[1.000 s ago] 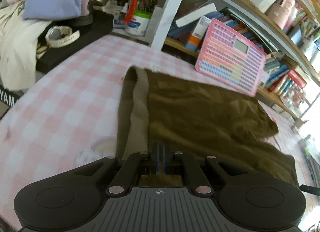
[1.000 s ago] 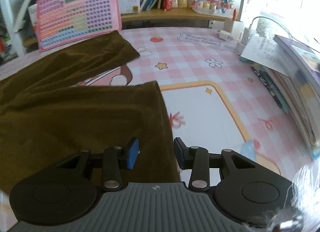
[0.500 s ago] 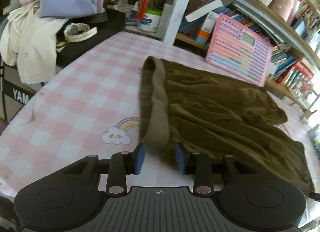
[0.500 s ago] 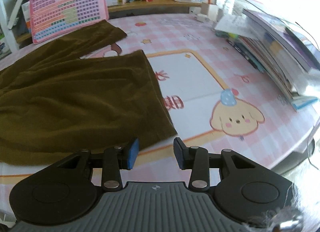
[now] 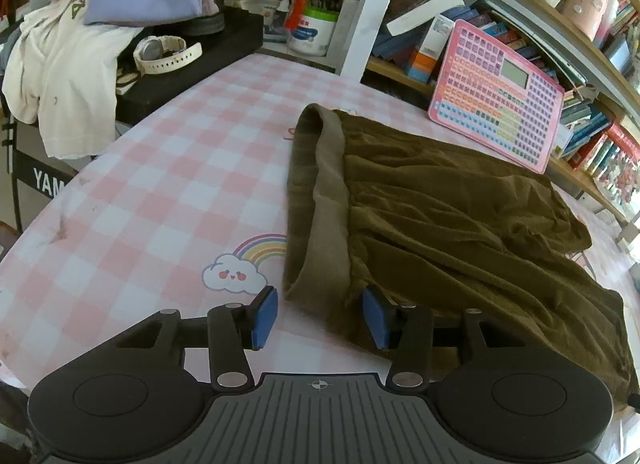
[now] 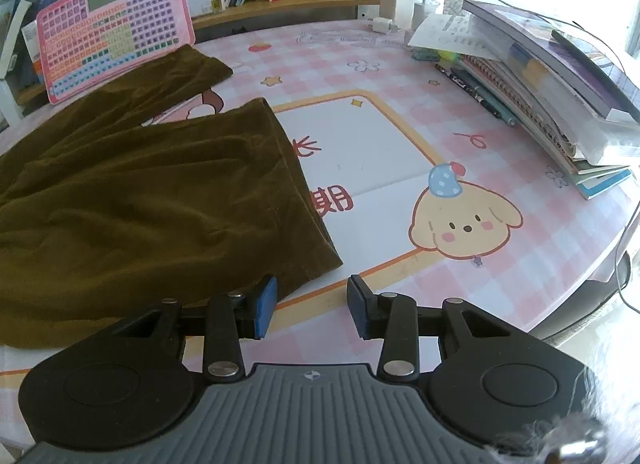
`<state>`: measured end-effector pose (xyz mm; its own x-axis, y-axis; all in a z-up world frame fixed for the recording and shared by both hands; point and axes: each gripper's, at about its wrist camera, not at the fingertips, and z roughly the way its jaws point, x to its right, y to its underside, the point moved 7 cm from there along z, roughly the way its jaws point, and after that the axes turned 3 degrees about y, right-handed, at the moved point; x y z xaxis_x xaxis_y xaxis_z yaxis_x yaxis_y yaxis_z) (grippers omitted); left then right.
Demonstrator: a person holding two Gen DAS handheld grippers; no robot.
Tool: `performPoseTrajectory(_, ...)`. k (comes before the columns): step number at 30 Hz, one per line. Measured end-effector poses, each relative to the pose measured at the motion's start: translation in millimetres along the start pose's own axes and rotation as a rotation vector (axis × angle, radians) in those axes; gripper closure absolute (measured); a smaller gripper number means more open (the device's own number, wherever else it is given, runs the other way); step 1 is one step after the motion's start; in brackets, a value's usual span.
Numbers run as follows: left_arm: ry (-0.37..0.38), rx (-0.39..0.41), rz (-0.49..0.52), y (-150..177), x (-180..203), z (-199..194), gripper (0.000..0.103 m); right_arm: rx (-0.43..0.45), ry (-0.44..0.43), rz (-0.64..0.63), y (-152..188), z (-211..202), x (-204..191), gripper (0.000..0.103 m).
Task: Fold clothes
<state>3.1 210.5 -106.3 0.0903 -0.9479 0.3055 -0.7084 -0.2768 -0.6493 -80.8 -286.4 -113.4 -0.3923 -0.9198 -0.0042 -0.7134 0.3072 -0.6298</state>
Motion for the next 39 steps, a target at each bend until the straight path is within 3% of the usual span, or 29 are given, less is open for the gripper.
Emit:
performPoseTrajectory(11, -0.001, 0.014, 0.0, -6, 4, -2, 0.055, 0.002, -0.004, -0.016, -3, 2, -2, 0.066)
performPoseTrajectory(15, -0.008, 0.011, 0.005, -6, 5, -2, 0.055, -0.006, 0.007, -0.034, -3, 5, 1, 0.06)
performPoseTrajectory(30, -0.025, 0.02, -0.001, -6, 5, 5, 0.057, 0.003, 0.037, -0.045, -4, 6, 4, 0.06)
performPoseTrajectory(33, -0.027, 0.023, -0.001, -8, 4, 8, 0.066, 0.003, 0.037, -0.045, -4, 6, 4, 0.06)
performPoseTrajectory(35, -0.027, 0.028, 0.022, -9, 7, 7, 0.088, 0.003, 0.037, -0.045, -3, 6, 3, 0.06)
performPoseTrajectory(37, 0.0, 0.038, 0.074, -10, 12, 2, 0.097, 0.003, 0.036, -0.045, -3, 6, 3, 0.06)
performPoseTrajectory(39, 0.001, 0.047, 0.114, -11, 12, -3, 0.098, 0.004, 0.035, -0.045, -3, 6, 3, 0.06)
